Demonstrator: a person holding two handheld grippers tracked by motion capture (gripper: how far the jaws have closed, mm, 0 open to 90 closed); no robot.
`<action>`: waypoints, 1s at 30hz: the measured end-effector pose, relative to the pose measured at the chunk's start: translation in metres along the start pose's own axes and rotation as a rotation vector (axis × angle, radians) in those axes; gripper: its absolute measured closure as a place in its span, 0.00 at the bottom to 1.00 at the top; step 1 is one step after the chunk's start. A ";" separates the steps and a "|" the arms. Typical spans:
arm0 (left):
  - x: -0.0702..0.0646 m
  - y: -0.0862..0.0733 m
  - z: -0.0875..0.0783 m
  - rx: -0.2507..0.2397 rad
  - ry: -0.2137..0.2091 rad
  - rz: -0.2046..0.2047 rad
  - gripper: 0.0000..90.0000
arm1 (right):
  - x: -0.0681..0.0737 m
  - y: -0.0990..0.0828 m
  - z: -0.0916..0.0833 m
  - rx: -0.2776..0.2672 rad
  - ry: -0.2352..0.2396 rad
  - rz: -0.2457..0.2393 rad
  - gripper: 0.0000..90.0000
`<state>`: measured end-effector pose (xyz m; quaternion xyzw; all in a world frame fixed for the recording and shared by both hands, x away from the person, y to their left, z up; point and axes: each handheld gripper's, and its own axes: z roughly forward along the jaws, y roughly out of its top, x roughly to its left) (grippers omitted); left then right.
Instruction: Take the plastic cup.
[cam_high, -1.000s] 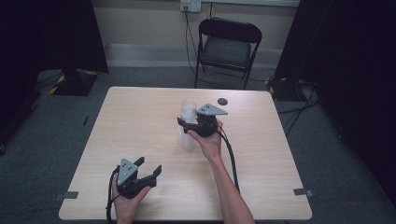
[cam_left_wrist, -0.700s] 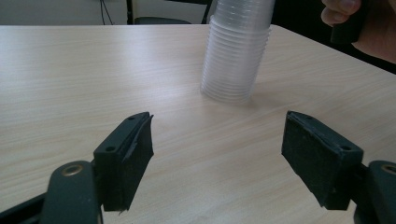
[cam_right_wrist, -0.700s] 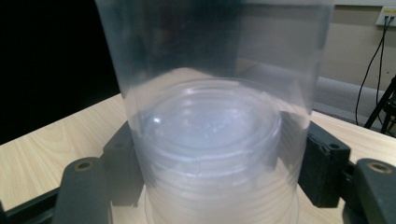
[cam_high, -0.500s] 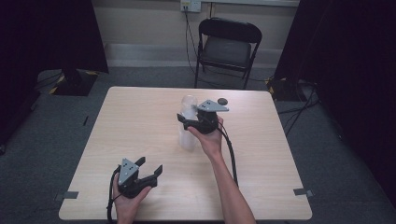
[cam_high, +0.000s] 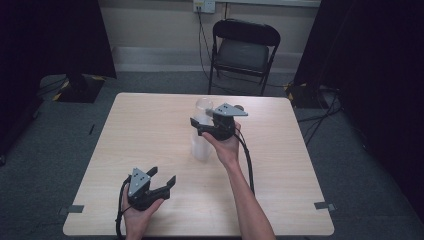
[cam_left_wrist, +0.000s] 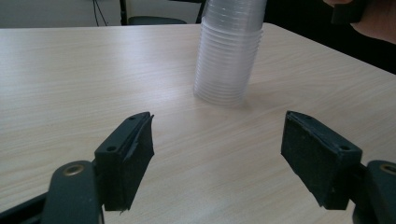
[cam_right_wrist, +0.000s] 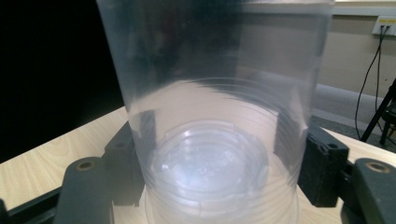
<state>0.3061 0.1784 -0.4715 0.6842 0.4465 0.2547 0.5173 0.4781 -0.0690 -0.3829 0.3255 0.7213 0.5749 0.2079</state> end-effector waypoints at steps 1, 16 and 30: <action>0.000 0.000 0.000 0.000 0.000 0.000 0.28 | 0.000 0.000 0.000 0.000 0.000 0.000 0.33; -0.002 0.002 0.002 -0.015 -0.020 0.003 0.29 | 0.002 0.016 -0.010 -0.032 0.024 0.006 0.36; -0.005 0.001 0.005 -0.011 -0.059 0.007 0.32 | 0.003 0.024 -0.024 -0.070 0.045 0.037 0.36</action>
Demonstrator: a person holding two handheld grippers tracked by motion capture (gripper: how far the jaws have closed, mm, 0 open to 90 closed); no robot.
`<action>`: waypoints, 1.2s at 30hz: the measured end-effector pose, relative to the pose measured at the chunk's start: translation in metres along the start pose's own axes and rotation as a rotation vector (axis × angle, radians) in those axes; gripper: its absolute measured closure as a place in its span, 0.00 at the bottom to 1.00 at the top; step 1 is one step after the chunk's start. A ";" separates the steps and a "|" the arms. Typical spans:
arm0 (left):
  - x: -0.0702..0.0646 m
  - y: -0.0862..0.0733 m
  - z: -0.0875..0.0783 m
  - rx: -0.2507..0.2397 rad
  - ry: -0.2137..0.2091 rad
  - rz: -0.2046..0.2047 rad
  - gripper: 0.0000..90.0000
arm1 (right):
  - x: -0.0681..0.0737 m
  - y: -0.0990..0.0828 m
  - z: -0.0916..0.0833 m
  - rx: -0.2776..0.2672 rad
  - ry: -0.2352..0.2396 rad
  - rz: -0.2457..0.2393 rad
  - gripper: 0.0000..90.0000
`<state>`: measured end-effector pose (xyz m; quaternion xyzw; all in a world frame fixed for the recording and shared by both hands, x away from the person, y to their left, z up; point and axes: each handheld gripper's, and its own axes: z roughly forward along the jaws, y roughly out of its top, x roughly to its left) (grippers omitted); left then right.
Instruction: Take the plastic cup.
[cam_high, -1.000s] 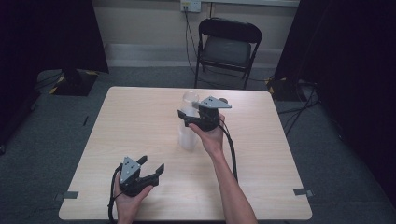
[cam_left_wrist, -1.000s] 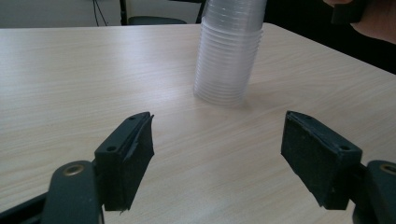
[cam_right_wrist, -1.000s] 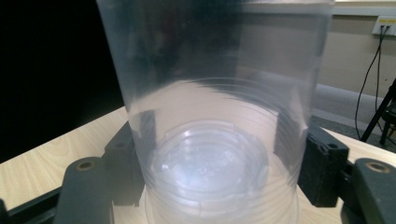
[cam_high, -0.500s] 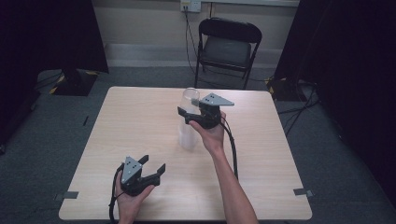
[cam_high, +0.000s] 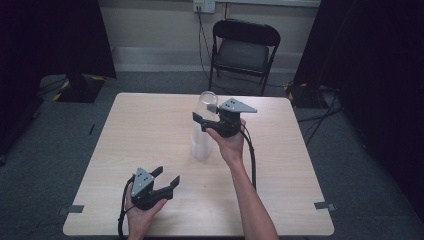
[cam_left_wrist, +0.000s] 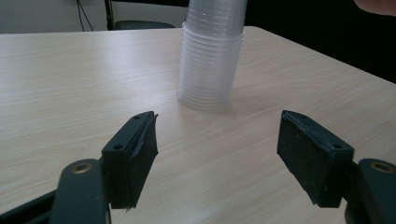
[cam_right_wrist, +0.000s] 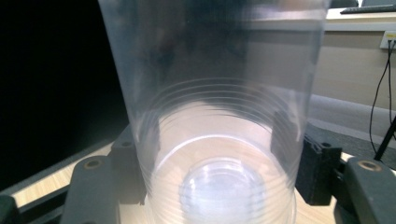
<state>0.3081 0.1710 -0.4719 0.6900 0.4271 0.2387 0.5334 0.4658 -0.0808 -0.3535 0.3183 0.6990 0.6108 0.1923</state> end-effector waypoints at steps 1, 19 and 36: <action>0.000 0.000 0.000 0.000 0.000 0.000 0.32 | 0.000 0.000 0.000 0.000 0.000 0.000 0.36; -0.001 0.000 0.005 0.014 0.013 0.016 0.35 | 0.002 -0.010 -0.035 -0.002 0.016 0.098 0.37; -0.004 0.003 0.009 0.003 -0.033 0.029 0.36 | 0.013 -0.043 -0.054 0.050 0.084 0.212 0.38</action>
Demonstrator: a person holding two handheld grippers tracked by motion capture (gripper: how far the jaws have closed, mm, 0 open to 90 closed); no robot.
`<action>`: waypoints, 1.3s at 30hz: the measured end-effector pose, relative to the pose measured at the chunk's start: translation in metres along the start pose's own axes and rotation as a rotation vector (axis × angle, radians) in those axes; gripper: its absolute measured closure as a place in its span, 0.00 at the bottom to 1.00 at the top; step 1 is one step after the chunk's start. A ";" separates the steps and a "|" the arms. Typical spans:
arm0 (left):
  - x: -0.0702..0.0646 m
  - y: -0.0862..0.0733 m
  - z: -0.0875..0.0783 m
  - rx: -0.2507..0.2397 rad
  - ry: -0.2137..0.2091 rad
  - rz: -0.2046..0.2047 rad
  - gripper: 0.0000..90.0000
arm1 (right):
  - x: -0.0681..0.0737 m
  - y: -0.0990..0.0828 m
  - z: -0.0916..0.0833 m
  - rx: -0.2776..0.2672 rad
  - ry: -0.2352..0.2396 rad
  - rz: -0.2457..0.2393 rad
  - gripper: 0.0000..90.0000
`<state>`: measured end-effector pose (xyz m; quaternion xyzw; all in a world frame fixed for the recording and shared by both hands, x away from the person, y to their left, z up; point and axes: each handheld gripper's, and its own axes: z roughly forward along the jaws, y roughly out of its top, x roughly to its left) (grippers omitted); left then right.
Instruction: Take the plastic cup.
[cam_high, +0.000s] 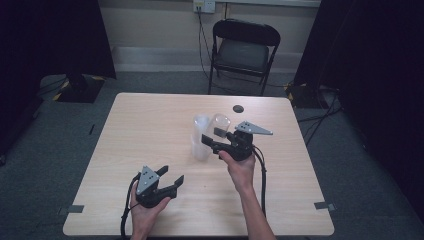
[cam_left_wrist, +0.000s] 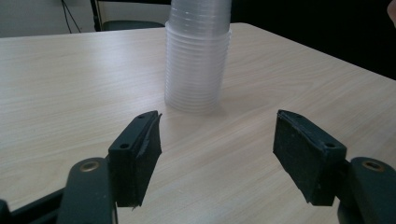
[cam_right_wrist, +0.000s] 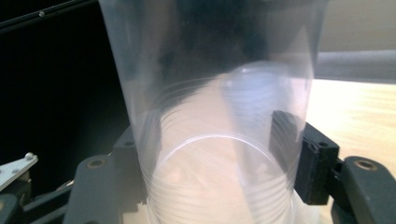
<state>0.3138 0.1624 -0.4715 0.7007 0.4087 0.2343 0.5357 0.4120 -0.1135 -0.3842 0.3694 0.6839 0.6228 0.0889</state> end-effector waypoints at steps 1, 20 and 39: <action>0.000 0.000 0.000 0.002 -0.002 0.000 0.35 | 0.000 -0.001 -0.001 0.000 0.002 0.003 0.38; -0.006 0.002 0.009 0.000 -0.090 0.042 0.38 | 0.010 -0.038 -0.006 0.046 0.053 0.114 0.39; -0.008 0.006 0.012 -0.068 -0.125 0.064 0.54 | 0.019 -0.064 -0.006 0.097 0.114 0.258 0.39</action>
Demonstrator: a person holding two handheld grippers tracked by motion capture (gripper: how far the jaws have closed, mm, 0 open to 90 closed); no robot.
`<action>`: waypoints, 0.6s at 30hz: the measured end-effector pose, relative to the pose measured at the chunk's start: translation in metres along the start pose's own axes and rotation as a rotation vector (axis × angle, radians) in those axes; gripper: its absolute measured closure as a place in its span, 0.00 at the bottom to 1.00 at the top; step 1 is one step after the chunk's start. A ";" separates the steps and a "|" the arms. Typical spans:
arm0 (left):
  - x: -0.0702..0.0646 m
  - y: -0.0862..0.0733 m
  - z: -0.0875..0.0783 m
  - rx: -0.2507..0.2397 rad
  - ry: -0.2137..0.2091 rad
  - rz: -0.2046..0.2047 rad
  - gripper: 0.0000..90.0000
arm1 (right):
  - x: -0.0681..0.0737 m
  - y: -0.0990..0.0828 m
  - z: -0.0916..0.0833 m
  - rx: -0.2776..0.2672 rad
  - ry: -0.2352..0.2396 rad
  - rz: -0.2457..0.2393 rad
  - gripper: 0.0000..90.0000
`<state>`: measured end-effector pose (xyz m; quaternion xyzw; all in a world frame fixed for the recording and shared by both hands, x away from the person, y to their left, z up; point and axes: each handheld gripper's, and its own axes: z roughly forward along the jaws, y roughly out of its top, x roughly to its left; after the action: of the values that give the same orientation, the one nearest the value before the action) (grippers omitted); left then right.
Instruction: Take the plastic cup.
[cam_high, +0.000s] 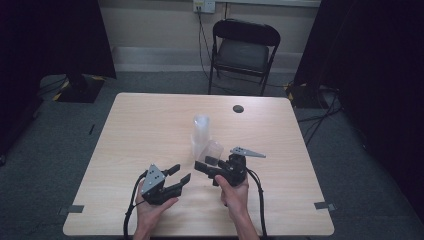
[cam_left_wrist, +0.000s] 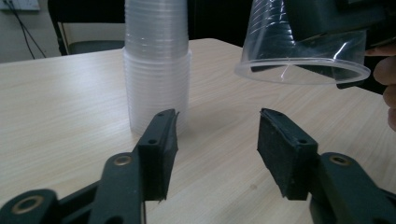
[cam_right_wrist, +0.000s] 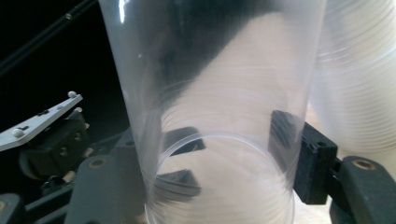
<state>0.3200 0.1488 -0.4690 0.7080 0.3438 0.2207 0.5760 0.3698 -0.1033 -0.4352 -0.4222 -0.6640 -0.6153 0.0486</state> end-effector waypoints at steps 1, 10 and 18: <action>0.000 0.000 0.000 -0.005 -0.011 0.010 0.55 | 0.000 -0.001 0.000 0.003 0.001 0.006 0.39; -0.006 0.000 0.002 -0.053 -0.036 0.041 0.63 | -0.001 -0.012 0.001 0.025 0.004 0.050 0.40; -0.014 0.000 0.009 -0.096 -0.037 0.064 0.72 | -0.001 -0.018 -0.002 0.003 0.044 0.112 0.40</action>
<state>0.3170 0.1329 -0.4704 0.6940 0.2992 0.2421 0.6084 0.3586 -0.1034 -0.4492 -0.4449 -0.6389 -0.6199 0.0982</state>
